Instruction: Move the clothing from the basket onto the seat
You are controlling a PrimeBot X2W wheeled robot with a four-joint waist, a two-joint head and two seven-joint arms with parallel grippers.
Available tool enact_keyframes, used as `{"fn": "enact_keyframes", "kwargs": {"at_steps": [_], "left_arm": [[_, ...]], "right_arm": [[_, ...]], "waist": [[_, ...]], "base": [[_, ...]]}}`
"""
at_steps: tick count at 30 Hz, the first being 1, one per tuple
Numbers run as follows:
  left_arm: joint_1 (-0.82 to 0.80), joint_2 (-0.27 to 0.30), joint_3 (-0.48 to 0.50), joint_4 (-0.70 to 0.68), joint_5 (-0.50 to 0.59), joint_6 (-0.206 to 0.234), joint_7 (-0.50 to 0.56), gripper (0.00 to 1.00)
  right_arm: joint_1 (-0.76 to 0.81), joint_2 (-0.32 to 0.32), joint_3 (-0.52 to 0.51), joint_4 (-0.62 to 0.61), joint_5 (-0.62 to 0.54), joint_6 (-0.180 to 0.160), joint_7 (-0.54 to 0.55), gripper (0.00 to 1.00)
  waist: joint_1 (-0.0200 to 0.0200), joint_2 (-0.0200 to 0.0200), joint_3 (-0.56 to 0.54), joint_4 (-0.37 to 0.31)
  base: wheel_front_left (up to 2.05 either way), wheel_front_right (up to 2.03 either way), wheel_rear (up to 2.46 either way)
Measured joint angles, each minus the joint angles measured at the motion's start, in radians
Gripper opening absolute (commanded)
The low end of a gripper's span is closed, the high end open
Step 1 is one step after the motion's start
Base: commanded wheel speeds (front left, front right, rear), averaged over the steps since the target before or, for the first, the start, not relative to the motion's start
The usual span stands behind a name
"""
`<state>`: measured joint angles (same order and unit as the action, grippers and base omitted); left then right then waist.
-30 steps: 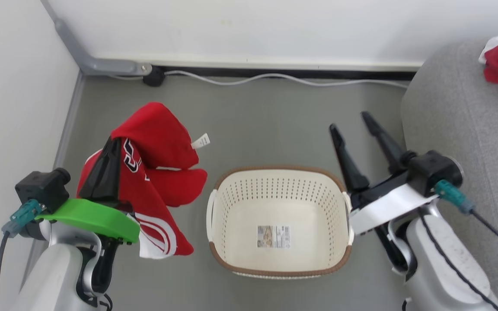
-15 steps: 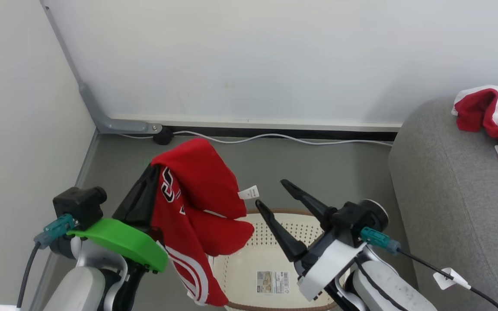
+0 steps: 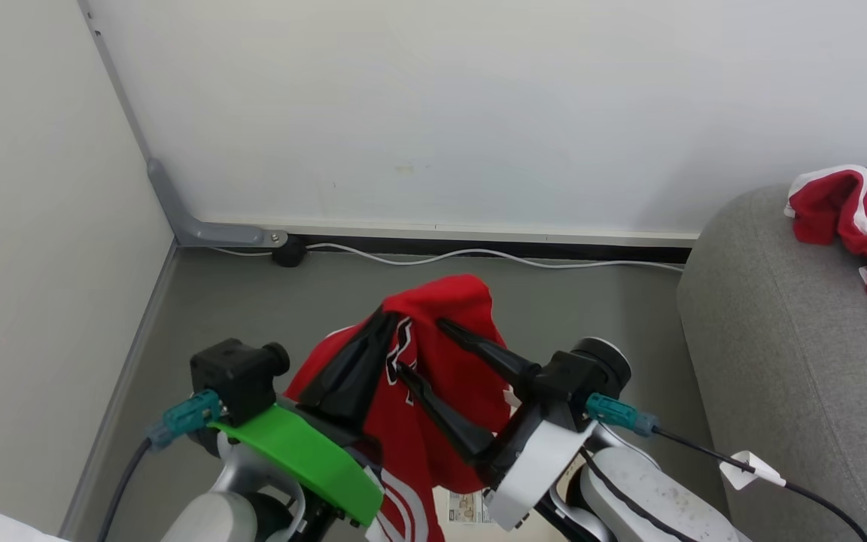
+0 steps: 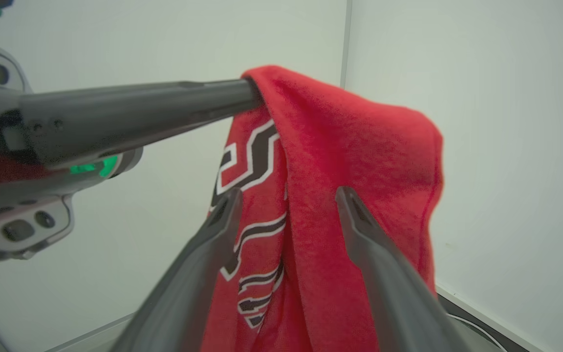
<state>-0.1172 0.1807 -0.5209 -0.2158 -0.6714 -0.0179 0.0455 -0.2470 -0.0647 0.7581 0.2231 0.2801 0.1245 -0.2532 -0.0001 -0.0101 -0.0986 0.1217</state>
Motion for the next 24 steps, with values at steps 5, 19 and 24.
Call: {"fn": "enact_keyframes", "kwargs": {"at_steps": [5,19,24], "left_arm": [[0.012,-0.007,-0.035,-0.05,-0.005,-0.001,0.028,0.0],[0.063,0.003,-0.034,-0.132,-0.012,0.026,0.077,0.0],[0.086,0.02,-0.013,-0.151,-0.002,0.055,0.077,1.0]], "right_arm": [[-0.02,0.0,0.005,0.007,0.017,0.0,0.0,1.0],[-0.029,0.001,0.028,0.04,0.072,0.0,0.009,0.0],[-0.039,-0.003,-0.009,0.031,0.081,0.002,0.009,0.0]], "waist": [[0.0,0.0,0.0,-0.001],[0.0001,0.0,0.01,-0.045],[0.0,0.0,0.02,-0.076]], "base": [[0.0,0.0,0.0],[0.0,0.0,0.0],[0.0,0.0,0.0]]}}
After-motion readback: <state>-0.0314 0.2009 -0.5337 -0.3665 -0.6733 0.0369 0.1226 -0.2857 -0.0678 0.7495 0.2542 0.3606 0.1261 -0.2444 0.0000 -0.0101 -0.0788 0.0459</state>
